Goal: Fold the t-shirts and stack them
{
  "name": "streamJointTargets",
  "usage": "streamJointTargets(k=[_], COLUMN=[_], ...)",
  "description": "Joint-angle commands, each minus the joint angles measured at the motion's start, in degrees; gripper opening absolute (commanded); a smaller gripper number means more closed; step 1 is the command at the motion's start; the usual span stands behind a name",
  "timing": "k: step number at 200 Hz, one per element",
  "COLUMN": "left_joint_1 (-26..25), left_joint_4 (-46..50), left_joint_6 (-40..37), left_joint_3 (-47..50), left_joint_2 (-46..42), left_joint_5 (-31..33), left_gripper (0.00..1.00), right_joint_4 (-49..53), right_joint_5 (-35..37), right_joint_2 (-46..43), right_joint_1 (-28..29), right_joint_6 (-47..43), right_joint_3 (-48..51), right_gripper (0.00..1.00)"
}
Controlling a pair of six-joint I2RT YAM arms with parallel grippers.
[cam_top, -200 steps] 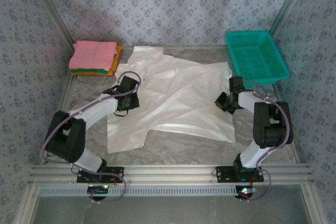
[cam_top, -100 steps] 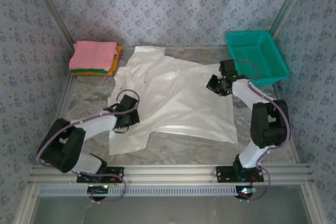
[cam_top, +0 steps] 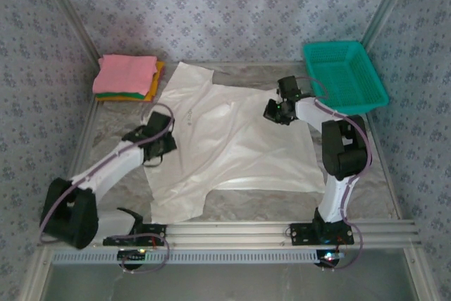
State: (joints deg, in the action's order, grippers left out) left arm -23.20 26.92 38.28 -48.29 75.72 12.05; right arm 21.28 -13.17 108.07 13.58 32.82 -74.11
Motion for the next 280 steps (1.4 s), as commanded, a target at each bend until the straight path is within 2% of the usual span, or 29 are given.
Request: streamJointTargets(k=[1, 27, 56, 85, 145, 179, 218, 248, 267, 280], left_joint_1=[2.78, 6.22, 8.38, 9.53, 14.85, 16.54, 17.75, 17.67, 17.62, 17.57], left_joint_4=[-6.81, -3.72, -4.53, -4.23, -3.61, -1.05, 3.54, 2.93, 2.26, 0.86], left_joint_6=[-12.25, -17.19, -16.94, -15.57, -12.71, -13.62, -14.85, -15.66, -16.28, -16.73], left_joint_3=[-10.26, -26.76, -34.07, -39.18, -45.92, -52.58, -62.8, -63.15, -62.22, -60.34], left_joint_2=[10.34, 26.63, 37.72, 45.28, 52.36, 56.15, 61.45, 61.4, 60.52, 58.91], left_joint_5=[-3.35, -9.34, -12.04, -13.89, -13.04, -12.65, -13.63, -14.67, -14.39, -14.35], left_gripper=[0.22, 0.24, 0.24, 0.23, 0.19, 0.18, 0.18, 0.18, 0.19, 0.19], right_joint_4=[2.4, 6.92, 8.56, 7.79, 7.0, 9.92, 12.23, 12.82, 12.91, 17.0], right_joint_5=[1.63, 0.8, 1.04, 0.8, 5.11, 4.37, 7.9, 9.16, 9.76, 9.27], right_joint_2=[1.45, 5.76, 9.28, 13.08, 19.77, 24.19, 25.18, 23.25, 23.19, 25.81], right_joint_1=[-1.93, -3.46, -3.51, -5.06, -9.48, -10.74, -11.83, -10.9, -10.51, -10.53], right_joint_6=[-1.97, -4.12, -3.29, -1.79, 0.79, 1.39, -0.08, -3.3, -5.29, -6.78], right_joint_3=[-4.05, -11.52, -13.8, -15.14, -21.47, -27.95, -35.22, -39.08, -42.18, -47.35], right_gripper=[0.11, 0.13, 0.12, 0.09, 0.08, 0.08, 0.11, 0.11, 0.16, 0.25])
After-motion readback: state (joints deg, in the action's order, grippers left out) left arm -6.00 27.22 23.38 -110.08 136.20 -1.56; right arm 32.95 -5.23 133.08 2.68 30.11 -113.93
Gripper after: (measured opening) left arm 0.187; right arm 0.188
